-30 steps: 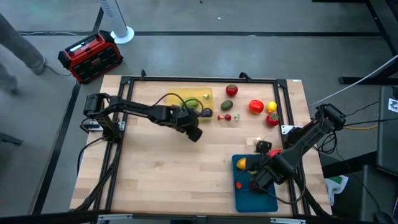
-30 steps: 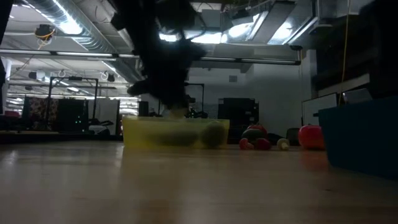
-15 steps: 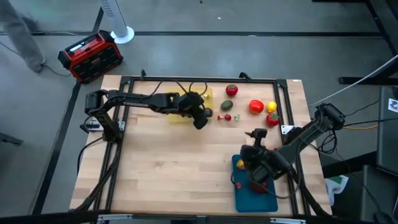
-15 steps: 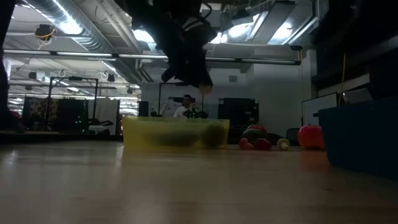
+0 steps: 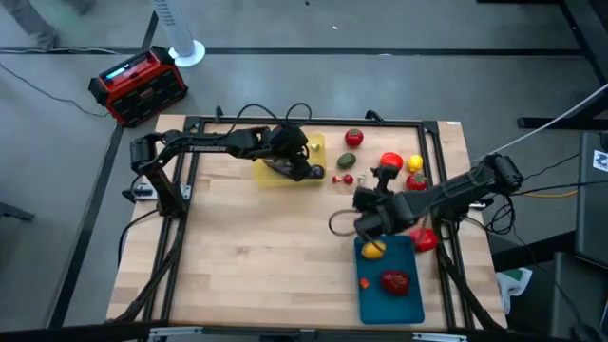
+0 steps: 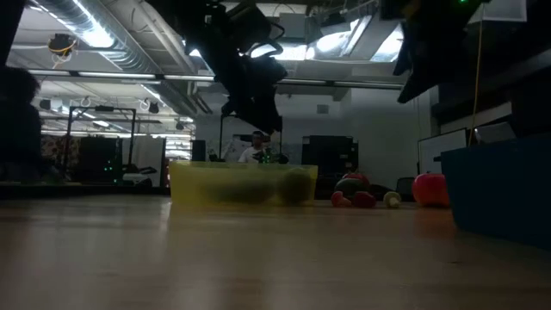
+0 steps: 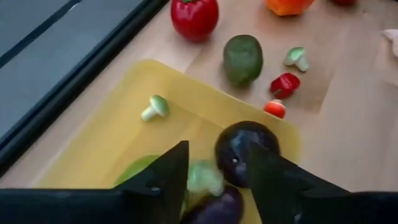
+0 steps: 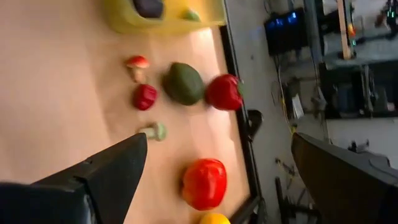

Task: Sort produce into baskets
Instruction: Put the green mushroom into the yellow bin

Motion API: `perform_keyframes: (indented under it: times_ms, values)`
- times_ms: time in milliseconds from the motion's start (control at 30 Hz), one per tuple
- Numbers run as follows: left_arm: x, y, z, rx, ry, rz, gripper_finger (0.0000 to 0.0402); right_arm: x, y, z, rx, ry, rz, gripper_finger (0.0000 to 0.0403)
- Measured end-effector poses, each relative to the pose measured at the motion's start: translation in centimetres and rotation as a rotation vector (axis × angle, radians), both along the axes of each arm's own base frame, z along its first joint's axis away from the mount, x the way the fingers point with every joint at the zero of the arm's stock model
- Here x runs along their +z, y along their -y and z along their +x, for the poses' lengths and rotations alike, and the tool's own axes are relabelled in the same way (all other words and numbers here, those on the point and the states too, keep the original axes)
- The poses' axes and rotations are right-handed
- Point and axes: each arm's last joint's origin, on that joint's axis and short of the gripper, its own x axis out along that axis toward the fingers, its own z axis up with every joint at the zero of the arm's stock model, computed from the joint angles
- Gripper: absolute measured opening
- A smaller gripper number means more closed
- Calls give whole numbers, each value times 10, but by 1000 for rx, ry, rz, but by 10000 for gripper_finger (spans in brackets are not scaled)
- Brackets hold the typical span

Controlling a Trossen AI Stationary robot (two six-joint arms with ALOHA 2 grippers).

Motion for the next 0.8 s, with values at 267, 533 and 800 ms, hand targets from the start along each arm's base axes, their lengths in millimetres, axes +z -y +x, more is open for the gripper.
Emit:
perform_keyframes:
  times_ms: [267, 533, 800]
  values:
    - [0, -12, -5, 36, -1, 0, 209, -11, 45, 11, -90, -77, 103, 395]
    - [0, -13, -5, 40, -1, 0, 205, -41, 95, 15, -131, -107, 452, 395]
    - [0, -13, -5, 40, -1, 0, 205, -56, 141, 15, -138, 11, 667, 395]
